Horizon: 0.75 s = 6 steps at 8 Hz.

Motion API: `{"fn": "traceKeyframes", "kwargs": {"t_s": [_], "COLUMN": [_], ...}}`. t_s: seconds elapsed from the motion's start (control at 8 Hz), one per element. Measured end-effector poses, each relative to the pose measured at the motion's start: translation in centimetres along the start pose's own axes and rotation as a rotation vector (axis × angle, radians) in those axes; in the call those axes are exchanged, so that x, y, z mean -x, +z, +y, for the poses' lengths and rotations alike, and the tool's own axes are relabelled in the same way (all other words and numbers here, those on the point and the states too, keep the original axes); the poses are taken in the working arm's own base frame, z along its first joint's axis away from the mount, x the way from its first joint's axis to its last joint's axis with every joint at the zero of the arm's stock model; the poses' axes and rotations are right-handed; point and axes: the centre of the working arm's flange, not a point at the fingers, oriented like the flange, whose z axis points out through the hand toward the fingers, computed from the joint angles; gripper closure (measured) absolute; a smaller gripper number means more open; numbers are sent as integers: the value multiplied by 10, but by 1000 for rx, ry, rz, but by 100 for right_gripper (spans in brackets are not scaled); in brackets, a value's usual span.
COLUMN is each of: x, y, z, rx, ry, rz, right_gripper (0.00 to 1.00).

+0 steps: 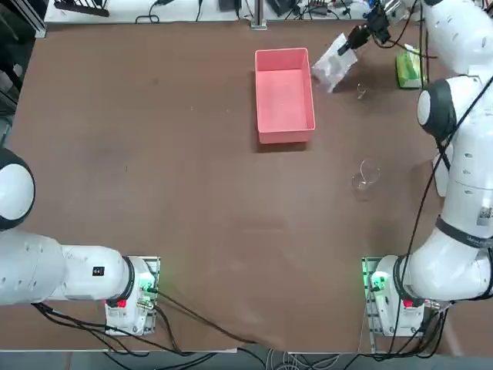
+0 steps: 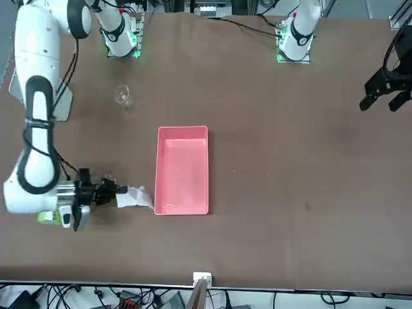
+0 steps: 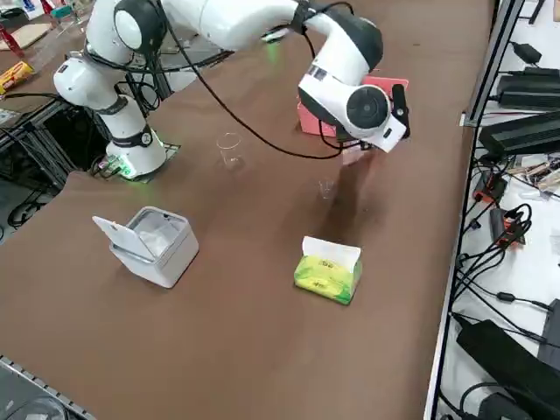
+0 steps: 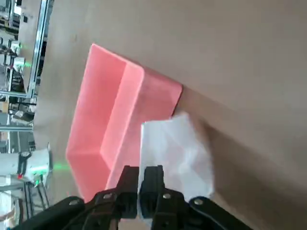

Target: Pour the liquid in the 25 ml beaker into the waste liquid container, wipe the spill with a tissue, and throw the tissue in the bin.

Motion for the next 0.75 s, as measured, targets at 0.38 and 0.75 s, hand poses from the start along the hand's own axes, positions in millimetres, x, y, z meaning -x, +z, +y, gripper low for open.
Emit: {"fn": "traceKeyframes", "kwargs": {"t_s": [0.38,0.75], "x": [18,49], "y": [-50,-102], "z": [-24,-43], "rx": [78,175], "ry": [28,83], "rz": [-78,-141], "right_gripper": [95,95]}}
